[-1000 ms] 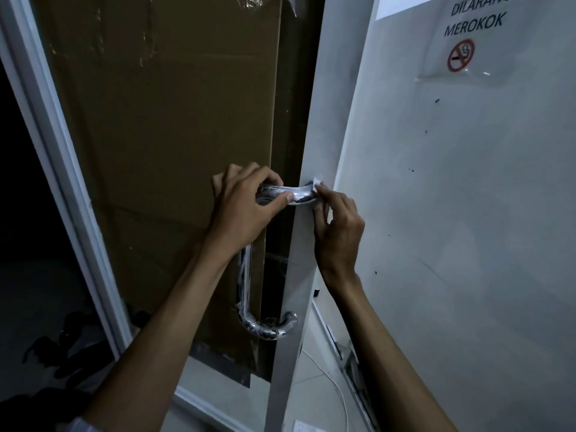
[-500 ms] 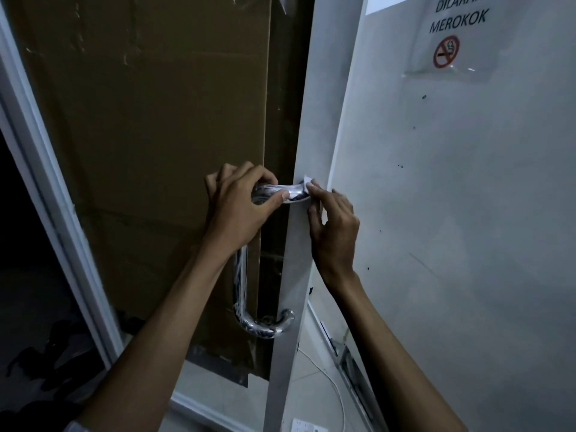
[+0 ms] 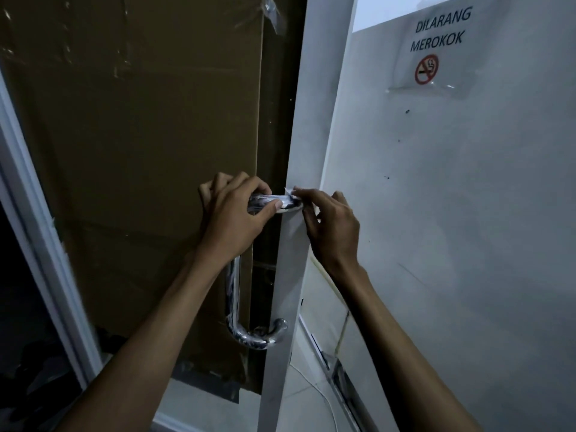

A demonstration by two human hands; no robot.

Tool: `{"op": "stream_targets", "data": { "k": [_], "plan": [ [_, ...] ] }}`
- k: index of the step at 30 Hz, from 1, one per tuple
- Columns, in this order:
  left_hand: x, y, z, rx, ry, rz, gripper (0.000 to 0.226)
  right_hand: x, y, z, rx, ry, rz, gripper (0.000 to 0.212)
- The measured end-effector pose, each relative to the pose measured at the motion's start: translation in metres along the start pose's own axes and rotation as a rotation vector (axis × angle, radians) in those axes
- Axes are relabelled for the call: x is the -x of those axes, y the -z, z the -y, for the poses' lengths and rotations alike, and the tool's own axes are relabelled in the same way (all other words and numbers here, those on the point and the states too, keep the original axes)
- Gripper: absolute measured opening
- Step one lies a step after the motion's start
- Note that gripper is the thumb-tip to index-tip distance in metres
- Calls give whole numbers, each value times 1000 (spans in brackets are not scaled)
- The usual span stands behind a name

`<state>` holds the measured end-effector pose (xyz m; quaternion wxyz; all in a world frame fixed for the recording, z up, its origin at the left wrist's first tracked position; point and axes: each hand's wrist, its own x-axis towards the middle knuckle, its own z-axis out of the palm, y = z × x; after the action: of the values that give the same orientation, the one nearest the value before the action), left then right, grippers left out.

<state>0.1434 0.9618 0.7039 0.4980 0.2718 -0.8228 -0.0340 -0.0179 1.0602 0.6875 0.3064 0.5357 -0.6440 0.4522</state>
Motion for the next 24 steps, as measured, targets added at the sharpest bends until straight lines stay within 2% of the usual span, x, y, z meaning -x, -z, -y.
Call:
{"op": "stream_targets", "data": {
  "k": [2, 8, 13, 19, 24],
  "plan": [
    [0, 3, 3, -3, -6, 20, 25, -7, 6, -6, 62, -17, 11, 27],
    [-2, 7, 6, -28, -26, 58, 17, -30, 7, -12, 47, 95, 218, 31],
    [0, 4, 6, 19, -13, 36, 17, -22, 12, -22, 105, 44, 154, 28],
    [-2, 4, 4, 33, -17, 58, 16, -33, -2, -4, 56, 31, 232, 26],
    [-1, 1, 6, 3, -16, 36, 18, -19, 5, -19, 94, 20, 181, 29]
  ]
}}
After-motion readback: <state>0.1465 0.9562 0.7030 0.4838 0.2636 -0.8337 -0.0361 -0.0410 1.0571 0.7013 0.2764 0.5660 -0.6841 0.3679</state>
